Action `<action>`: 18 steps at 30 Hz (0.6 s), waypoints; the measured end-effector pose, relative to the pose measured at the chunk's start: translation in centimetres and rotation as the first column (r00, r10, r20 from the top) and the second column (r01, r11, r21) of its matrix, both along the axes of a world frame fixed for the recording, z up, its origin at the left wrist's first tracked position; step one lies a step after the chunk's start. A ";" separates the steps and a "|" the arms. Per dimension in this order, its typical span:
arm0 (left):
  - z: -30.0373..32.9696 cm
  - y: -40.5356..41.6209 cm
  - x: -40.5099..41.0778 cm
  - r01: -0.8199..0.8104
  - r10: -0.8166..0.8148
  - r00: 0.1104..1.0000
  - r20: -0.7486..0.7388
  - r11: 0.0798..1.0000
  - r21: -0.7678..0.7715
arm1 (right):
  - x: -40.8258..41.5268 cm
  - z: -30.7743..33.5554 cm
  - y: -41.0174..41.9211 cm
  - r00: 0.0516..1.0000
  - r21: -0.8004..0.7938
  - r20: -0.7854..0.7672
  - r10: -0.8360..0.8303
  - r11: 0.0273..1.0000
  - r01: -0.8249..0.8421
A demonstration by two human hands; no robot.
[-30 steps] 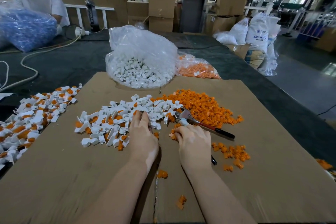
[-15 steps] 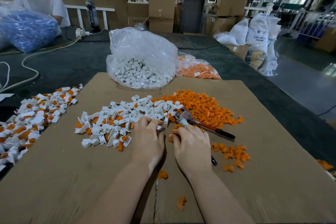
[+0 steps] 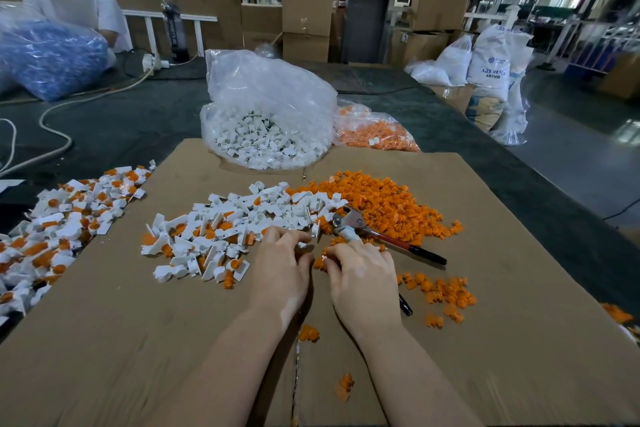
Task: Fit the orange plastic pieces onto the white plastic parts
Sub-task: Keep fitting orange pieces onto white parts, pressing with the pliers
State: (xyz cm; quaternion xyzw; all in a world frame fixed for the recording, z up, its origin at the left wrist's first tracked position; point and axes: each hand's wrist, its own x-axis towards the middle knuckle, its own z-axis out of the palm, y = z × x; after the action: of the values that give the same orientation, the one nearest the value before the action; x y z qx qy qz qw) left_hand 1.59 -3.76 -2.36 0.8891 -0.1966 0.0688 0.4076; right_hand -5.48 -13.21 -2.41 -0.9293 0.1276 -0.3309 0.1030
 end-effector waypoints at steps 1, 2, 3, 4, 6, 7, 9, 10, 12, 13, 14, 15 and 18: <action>0.0 -0.1 0.0 0.000 0.000 1.000 0.011 1.000 0.017 | 0.0 0.0 0.0 1.000 -0.004 -0.001 -0.004 1.000 0.004; -0.1 -0.2 0.1 -0.001 0.000 1.000 0.026 0.999 0.042 | 0.1 0.0 0.0 1.000 -0.006 -0.005 -0.009 1.000 0.009; -0.1 -0.3 0.1 0.004 -0.007 0.999 0.042 0.997 0.073 | 0.1 0.0 0.0 1.000 -0.006 -0.009 -0.012 1.000 0.012; -0.2 -0.5 0.1 0.017 -0.023 0.998 0.058 0.994 0.112 | 0.0 0.0 0.0 1.000 0.002 -0.012 -0.007 1.000 0.007; -0.4 -0.8 0.2 0.060 -0.080 0.993 0.084 0.976 0.211 | -0.1 0.1 0.1 1.000 0.035 -0.005 0.023 0.999 -0.023; -0.5 -0.9 0.3 0.083 -0.110 0.990 0.088 0.960 0.267 | -0.1 0.1 0.2 0.999 0.050 -0.003 0.038 0.998 -0.038; -0.8 -1.0 0.6 0.117 -0.157 0.984 0.081 0.924 0.364 | -0.2 0.2 0.2 0.999 0.071 -0.006 0.051 0.996 -0.051; -0.9 -1.0 0.8 0.124 -0.168 0.982 0.080 0.910 0.396 | -0.2 0.2 0.1 0.998 0.077 -0.008 0.054 0.996 -0.054; -1.0 -1.1 1.0 0.121 -0.170 0.982 0.081 0.898 0.422 | -0.2 0.2 0.1 0.998 0.074 -0.024 0.066 0.995 -0.064; -1.0 -1.2 1.0 0.119 -0.166 0.983 0.077 0.901 0.418 | -0.2 0.3 0.1 0.997 0.065 -0.030 0.073 0.995 -0.071; -1.0 -1.3 1.0 0.118 -0.161 0.984 0.074 0.908 0.402 | -0.2 0.4 0.1 0.996 0.052 -0.033 0.078 0.996 -0.076; -0.9 -1.3 0.9 0.114 -0.152 0.986 0.072 0.920 0.376 | -0.2 0.5 0.1 0.997 0.041 -0.033 0.076 0.996 -0.074; -0.5 -1.0 1.1 0.091 -0.108 0.992 0.061 0.969 0.230 | 0.0 0.5 0.2 0.998 0.036 -0.041 0.056 0.998 -0.055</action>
State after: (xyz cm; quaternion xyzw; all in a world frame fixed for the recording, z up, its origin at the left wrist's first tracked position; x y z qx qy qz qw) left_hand 2.66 -4.75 -2.81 0.9157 -0.2624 0.0579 0.2989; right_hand -5.49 -13.05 -1.89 -0.9373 0.1097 -0.3060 0.1256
